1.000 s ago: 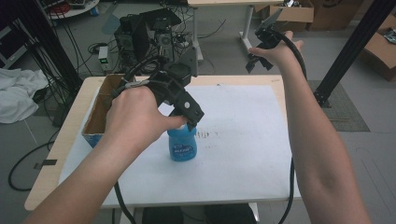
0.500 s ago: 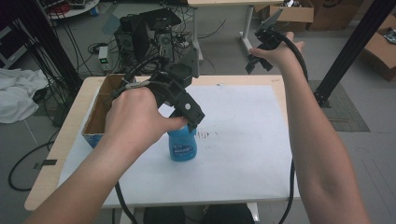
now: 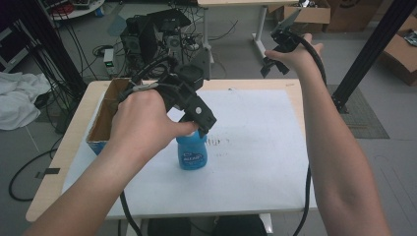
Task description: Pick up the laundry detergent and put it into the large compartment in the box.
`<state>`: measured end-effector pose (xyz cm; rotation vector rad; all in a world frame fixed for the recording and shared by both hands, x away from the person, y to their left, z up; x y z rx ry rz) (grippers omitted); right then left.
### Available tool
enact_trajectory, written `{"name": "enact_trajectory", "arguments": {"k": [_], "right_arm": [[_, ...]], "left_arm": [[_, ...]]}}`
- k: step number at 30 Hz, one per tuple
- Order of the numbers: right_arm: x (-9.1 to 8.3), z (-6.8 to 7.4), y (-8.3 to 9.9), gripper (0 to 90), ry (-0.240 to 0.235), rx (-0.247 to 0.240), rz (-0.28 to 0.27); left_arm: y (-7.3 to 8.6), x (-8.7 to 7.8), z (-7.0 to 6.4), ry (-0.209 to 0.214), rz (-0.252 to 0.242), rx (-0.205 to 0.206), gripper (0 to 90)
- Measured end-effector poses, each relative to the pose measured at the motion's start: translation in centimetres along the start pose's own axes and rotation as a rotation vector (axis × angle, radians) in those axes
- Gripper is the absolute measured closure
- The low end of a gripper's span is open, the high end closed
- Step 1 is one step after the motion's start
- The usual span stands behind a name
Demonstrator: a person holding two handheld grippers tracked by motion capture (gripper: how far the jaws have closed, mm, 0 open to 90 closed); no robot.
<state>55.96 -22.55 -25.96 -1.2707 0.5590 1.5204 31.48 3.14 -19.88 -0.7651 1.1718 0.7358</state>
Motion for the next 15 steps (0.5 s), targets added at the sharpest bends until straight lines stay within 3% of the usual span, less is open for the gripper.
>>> {"name": "enact_trajectory", "arguments": {"k": [8, 15], "right_arm": [[0.3, 0.2, -0.2, 16.5, 0.001, -0.007, 0.006], [0.7, 0.5, -0.5, 16.5, -0.009, -0.017, 0.008]], "left_arm": [[0.1, 0.2, 0.4, 0.005, -0.005, -0.009, 0.1], [0.3, 0.2, 1.5, 0.002, -0.018, -0.015, 0.3]]}}
Point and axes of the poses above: each handheld gripper's, and its own axes: x roughly forward along the jaws, y roughly out of its underside, z roughly to its left, the point moved 7 cm from there along x, roughly forward along the jaws, and after that the axes turned 12 degrees about -y, right-handed, at the moved point
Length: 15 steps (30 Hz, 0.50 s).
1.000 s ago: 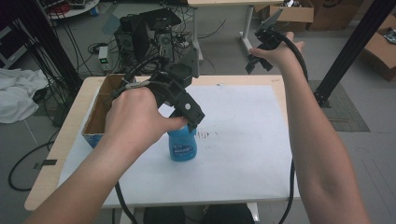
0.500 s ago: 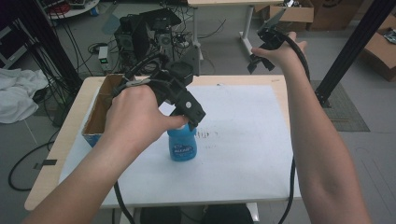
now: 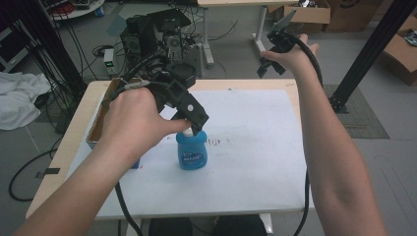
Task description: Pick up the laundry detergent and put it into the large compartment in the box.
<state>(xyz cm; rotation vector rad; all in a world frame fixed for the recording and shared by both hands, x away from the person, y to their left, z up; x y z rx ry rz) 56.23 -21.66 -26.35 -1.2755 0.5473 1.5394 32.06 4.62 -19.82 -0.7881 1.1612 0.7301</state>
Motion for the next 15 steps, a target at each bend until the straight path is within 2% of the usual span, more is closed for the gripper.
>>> {"name": "enact_trajectory", "arguments": {"k": [5, 7, 11, 15], "right_arm": [[0.1, -0.1, -0.1, 16.5, 0.001, -0.001, 0.002], [0.1, -0.2, -0.1, 16.5, 0.006, 0.004, -0.004], [0.0, -0.5, 0.1, 16.5, -0.001, 0.007, -0.011], [-0.1, -0.7, 0.2, 16.5, -0.003, 0.009, -0.019]], "left_arm": [[0.2, 0.1, 1.2, -0.010, -0.010, 0.035, 0.5], [0.2, 0.2, 1.5, -0.017, -0.020, 0.080, 1.1], [0.2, 0.8, 1.8, -0.025, -0.036, 0.134, 1.8], [-0.1, 1.5, 2.0, -0.022, -0.072, 0.176, 1.8]]}}
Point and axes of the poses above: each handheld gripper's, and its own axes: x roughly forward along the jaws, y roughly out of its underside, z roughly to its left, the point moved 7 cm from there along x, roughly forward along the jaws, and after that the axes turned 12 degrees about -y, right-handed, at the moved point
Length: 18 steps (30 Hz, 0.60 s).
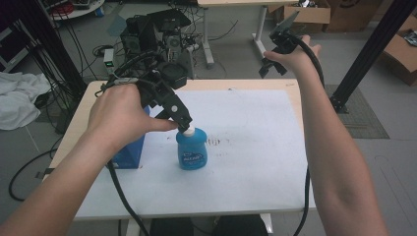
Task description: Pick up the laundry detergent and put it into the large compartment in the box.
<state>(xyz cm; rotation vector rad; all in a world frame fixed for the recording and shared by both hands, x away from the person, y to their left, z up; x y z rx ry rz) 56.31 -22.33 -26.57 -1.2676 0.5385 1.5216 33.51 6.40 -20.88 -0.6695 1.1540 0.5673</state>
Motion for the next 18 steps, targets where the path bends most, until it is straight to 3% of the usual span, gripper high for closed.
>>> {"name": "enact_trajectory", "arguments": {"k": [11, 18], "right_arm": [[0.2, -0.1, 0.4, 16.5, -0.010, -0.012, -0.006], [0.0, 0.1, 0.6, 16.5, -0.018, -0.022, -0.008]], "left_arm": [[-1.1, 2.1, -0.1, -0.050, -0.071, 0.188, 3.2], [-1.3, 3.5, -0.4, -0.055, -0.101, 0.278, 4.1]]}}
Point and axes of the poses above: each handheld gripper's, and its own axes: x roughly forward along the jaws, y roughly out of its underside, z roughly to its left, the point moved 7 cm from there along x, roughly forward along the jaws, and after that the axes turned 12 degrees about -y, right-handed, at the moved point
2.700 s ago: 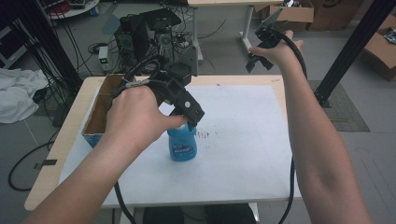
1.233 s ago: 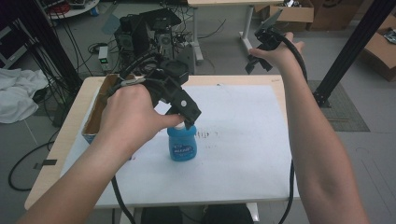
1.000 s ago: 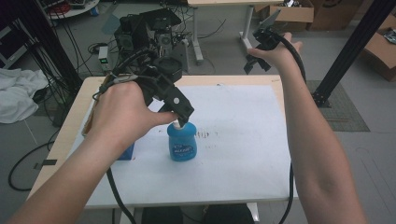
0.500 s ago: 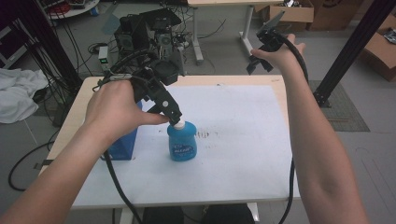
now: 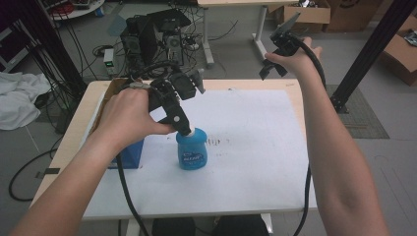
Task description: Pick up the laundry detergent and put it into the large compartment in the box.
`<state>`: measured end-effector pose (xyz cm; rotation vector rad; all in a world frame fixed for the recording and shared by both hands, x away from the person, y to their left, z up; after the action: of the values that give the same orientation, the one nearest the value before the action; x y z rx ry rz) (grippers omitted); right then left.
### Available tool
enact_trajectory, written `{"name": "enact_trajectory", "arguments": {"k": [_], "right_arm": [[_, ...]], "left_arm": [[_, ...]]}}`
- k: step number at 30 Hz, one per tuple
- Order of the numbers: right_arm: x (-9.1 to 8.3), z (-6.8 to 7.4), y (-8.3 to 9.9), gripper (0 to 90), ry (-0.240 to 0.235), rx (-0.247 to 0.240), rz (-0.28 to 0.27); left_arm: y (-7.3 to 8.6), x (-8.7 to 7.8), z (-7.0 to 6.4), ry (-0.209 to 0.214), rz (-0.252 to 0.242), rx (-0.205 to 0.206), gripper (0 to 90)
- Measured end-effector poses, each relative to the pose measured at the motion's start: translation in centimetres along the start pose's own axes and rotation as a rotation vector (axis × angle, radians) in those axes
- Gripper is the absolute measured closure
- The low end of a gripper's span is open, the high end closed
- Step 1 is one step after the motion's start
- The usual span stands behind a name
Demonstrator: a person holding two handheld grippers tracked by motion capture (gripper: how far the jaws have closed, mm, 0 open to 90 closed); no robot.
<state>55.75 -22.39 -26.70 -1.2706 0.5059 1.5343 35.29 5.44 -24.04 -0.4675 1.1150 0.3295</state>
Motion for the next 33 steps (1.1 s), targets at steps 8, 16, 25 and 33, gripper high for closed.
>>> {"name": "enact_trajectory", "arguments": {"k": [8, 16, 25, 33], "right_arm": [[0.0, 0.0, 0.3, 16.5, 0.001, -0.003, 0.003], [-0.1, 0.1, 0.5, 16.5, -0.009, -0.017, 0.001], [0.0, -0.2, 0.6, 16.5, -0.016, -0.021, 0.003], [0.0, -0.4, 0.6, 16.5, -0.021, -0.019, 0.002]], "left_arm": [[0.1, 1.4, -0.1, 0.034, -0.017, 0.064, 4.0], [-0.4, 2.9, -0.5, 0.037, -0.015, 0.119, 4.1], [-1.0, 4.8, -1.6, 0.078, 0.014, 0.170, 4.2], [-1.3, 6.6, -2.1, 0.066, 0.031, 0.193, 3.8]]}}
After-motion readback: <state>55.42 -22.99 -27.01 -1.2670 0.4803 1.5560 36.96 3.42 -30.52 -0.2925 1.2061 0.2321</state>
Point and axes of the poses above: each handheld gripper's, and its own axes: x roughly forward along the jaws, y roughly out of its underside, z roughly to its left, the point moved 7 cm from there along x, roughly forward along the jaws, and after that the axes turned 12 degrees about -y, right-handed, at the moved point
